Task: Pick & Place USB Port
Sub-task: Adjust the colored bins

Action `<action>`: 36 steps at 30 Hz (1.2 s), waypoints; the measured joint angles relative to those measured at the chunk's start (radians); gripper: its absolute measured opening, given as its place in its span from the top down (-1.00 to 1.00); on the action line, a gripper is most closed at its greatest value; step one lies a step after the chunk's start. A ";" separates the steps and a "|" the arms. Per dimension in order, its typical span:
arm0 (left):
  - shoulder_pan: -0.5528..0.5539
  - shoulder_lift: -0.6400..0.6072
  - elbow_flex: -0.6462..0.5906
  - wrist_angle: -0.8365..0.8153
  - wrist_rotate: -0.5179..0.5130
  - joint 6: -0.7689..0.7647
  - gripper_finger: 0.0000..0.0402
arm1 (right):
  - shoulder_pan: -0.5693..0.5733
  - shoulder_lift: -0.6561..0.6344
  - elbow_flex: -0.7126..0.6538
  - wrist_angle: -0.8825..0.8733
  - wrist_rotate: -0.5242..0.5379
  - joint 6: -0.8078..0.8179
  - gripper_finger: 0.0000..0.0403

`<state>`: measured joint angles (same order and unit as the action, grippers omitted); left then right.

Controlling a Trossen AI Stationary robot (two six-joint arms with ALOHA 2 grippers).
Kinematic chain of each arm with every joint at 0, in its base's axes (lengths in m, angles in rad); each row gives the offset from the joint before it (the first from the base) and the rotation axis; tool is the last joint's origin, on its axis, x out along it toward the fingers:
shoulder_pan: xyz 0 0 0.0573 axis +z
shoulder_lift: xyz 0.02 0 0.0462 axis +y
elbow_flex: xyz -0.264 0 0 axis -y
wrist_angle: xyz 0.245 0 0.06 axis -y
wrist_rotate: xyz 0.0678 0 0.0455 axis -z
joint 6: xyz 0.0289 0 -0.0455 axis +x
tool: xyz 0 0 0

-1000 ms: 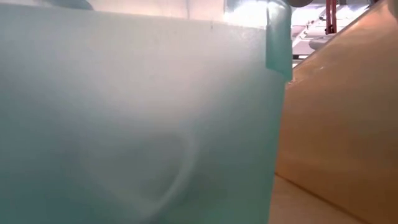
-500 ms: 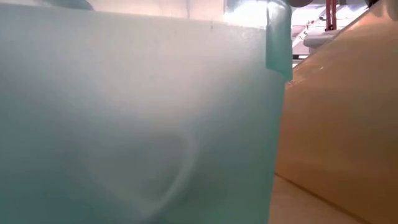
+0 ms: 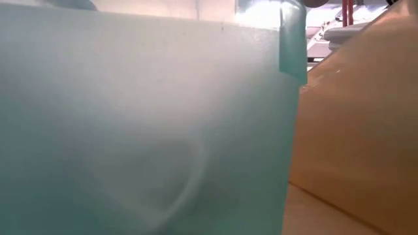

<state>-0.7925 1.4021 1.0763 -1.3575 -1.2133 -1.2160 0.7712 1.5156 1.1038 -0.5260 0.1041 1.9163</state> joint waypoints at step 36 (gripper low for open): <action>0.016 0.000 -0.027 0.548 0.121 0.552 0.95 | -0.295 -0.176 -0.310 0.387 0.818 -0.963 0.80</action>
<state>-0.7762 1.4025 1.0495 -0.8093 -1.0927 -0.6635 0.4764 1.3399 0.7938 -0.1391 0.9223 0.9538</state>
